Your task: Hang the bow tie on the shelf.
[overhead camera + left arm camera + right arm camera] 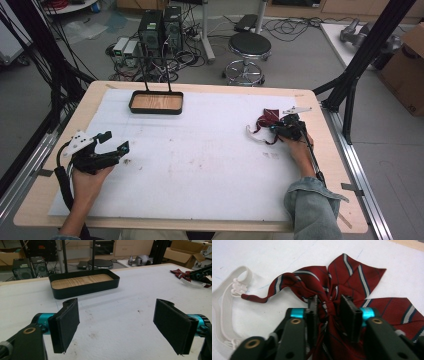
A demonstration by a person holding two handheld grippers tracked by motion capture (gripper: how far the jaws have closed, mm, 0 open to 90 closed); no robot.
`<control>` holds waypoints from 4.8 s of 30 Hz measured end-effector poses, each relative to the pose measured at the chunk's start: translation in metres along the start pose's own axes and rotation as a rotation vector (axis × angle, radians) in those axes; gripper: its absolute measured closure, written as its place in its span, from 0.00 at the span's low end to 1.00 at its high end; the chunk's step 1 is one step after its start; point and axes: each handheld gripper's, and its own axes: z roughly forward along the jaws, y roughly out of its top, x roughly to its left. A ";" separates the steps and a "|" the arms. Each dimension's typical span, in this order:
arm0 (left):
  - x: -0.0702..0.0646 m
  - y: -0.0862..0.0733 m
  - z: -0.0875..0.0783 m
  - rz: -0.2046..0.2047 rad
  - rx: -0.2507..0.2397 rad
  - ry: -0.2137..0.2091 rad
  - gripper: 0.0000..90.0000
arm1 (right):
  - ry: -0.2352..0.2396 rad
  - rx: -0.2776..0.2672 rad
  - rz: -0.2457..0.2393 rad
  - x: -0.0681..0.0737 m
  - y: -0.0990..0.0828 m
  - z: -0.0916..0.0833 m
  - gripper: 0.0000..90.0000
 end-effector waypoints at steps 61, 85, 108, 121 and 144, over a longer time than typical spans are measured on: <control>-0.004 -0.001 0.002 0.012 -0.018 -0.022 0.24 | 0.032 -0.377 -0.222 0.151 0.174 -0.010 0.82; -0.004 0.000 0.000 0.004 -0.033 -0.034 0.24 | 0.069 -0.456 -0.194 0.183 0.217 0.020 0.82; -0.002 -0.002 -0.005 -0.004 -0.040 -0.029 0.24 | 0.099 -0.482 -0.201 0.227 0.257 0.054 0.82; -0.003 -0.002 -0.005 -0.008 -0.044 -0.032 0.24 | 0.062 -0.462 -0.185 0.223 0.263 0.069 0.82; -0.003 -0.002 -0.005 -0.006 -0.042 -0.039 0.24 | -0.026 -0.371 -0.124 0.208 0.256 0.087 0.82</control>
